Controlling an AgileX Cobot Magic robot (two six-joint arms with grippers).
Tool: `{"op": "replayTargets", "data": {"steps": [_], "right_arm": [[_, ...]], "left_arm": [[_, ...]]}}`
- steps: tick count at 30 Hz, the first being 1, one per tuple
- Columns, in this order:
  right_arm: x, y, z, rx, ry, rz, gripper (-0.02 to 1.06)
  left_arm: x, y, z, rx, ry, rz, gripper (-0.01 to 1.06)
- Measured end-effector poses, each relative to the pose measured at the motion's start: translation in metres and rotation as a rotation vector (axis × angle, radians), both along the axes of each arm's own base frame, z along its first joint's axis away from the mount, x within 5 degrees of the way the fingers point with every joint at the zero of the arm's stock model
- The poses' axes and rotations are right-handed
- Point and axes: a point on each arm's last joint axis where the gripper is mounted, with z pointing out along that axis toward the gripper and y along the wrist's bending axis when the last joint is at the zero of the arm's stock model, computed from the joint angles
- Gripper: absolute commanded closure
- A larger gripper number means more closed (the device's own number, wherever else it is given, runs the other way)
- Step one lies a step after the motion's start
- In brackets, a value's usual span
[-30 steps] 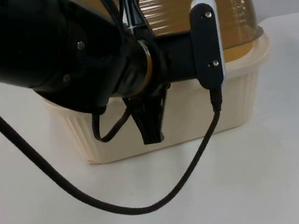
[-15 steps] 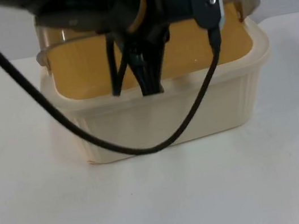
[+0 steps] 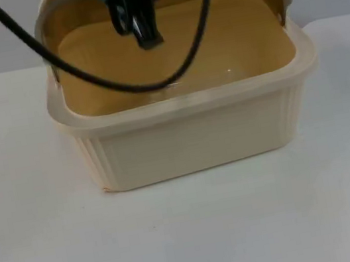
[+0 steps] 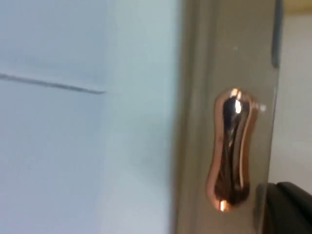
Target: Open the box lid with the left hand, place the block into the box with the right hand, then close the box lid with the left hand.
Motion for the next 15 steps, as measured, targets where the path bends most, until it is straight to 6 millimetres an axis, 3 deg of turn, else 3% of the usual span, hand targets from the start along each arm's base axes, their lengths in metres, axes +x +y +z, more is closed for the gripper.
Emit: {"op": "replayTargets", "data": {"steps": [7,15], "right_arm": [[0.000,0.000,0.000,-0.002,0.000,0.001,0.00],[0.000,0.000,0.000,-0.002,0.000,0.001,0.00]], "left_arm": [[0.012,0.015,0.006,-0.086,0.015,0.080,1.05],[0.009,0.017,0.012,-0.272,0.101,0.187,1.05]]}}
